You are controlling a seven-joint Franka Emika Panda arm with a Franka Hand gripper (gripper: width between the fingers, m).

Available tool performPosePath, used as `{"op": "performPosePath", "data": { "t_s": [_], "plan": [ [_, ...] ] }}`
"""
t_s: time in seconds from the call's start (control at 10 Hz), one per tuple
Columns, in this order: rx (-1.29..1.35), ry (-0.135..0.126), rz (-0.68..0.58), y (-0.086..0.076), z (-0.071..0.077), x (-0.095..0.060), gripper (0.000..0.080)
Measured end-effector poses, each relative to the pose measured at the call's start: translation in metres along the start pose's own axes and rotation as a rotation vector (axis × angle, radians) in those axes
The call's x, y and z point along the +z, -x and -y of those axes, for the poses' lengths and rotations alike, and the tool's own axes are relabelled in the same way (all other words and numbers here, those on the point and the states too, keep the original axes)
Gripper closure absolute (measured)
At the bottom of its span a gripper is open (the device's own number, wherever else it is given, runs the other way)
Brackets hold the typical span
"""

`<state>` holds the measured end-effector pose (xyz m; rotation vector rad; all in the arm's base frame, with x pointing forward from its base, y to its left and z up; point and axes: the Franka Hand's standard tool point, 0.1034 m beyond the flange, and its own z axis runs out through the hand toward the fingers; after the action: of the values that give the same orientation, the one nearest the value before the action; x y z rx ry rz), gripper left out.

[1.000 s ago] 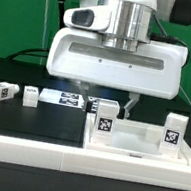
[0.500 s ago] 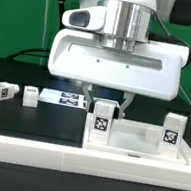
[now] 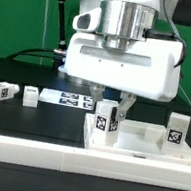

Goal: Assemble square table

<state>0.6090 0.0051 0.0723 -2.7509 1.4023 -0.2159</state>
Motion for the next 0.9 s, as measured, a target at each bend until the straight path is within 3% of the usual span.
{"op": "performPosePath", "data": {
  "t_s": [0.5,0.9],
  "plan": [
    [0.496,0.011,0.012,-0.0031,-0.0038,0.0002,0.0509],
    [0.739,0.0,0.035,-0.0036,-0.0043,0.0,0.0508]
  ]
}}
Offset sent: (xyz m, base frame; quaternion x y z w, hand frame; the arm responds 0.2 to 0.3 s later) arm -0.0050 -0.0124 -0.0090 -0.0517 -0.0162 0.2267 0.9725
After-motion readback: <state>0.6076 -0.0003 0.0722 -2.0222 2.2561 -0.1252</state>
